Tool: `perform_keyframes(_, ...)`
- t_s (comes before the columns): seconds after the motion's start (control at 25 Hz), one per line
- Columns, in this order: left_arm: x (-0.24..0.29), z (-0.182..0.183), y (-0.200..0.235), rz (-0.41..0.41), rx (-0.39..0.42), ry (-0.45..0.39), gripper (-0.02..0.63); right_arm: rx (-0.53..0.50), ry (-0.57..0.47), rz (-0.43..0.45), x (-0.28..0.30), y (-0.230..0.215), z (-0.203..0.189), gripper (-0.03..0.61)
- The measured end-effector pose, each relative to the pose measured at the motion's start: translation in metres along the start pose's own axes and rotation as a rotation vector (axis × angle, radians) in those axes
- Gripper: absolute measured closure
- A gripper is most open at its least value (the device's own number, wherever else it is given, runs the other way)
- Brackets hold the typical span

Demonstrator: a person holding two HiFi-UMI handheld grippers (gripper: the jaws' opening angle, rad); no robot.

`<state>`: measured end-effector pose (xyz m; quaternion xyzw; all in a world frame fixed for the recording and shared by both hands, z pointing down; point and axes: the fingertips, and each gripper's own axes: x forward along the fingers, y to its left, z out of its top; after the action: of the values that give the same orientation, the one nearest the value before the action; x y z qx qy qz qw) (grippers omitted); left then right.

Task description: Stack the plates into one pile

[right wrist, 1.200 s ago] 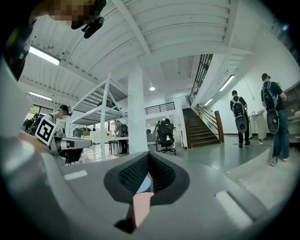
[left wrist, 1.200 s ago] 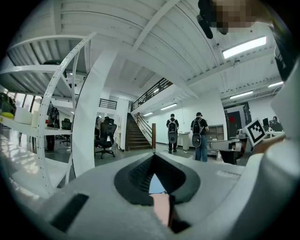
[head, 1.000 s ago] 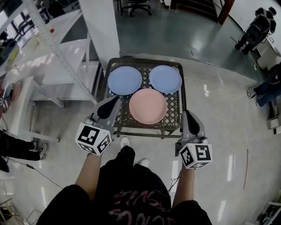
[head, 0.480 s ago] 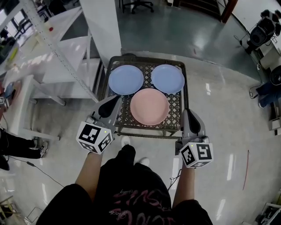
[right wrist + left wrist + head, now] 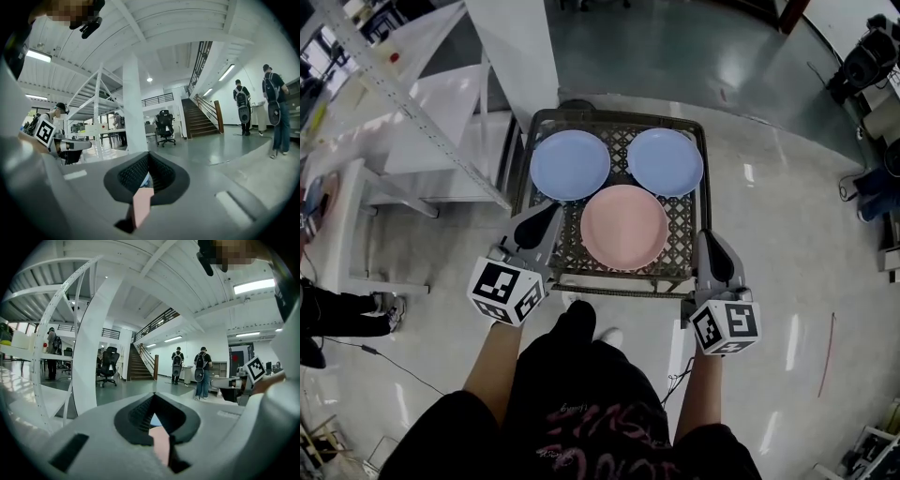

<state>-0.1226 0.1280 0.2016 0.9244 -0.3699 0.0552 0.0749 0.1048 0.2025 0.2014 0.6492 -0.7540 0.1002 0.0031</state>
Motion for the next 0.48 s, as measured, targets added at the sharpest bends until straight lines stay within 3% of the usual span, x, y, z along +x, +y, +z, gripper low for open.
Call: perform_keyframes(0.48, 0.058, -0.026, 0.065, -0.074, -0.046, 0.076, 0.615, -0.002, 0.103, -0.06, 0.093, -0.005, -0.02, 0.566)
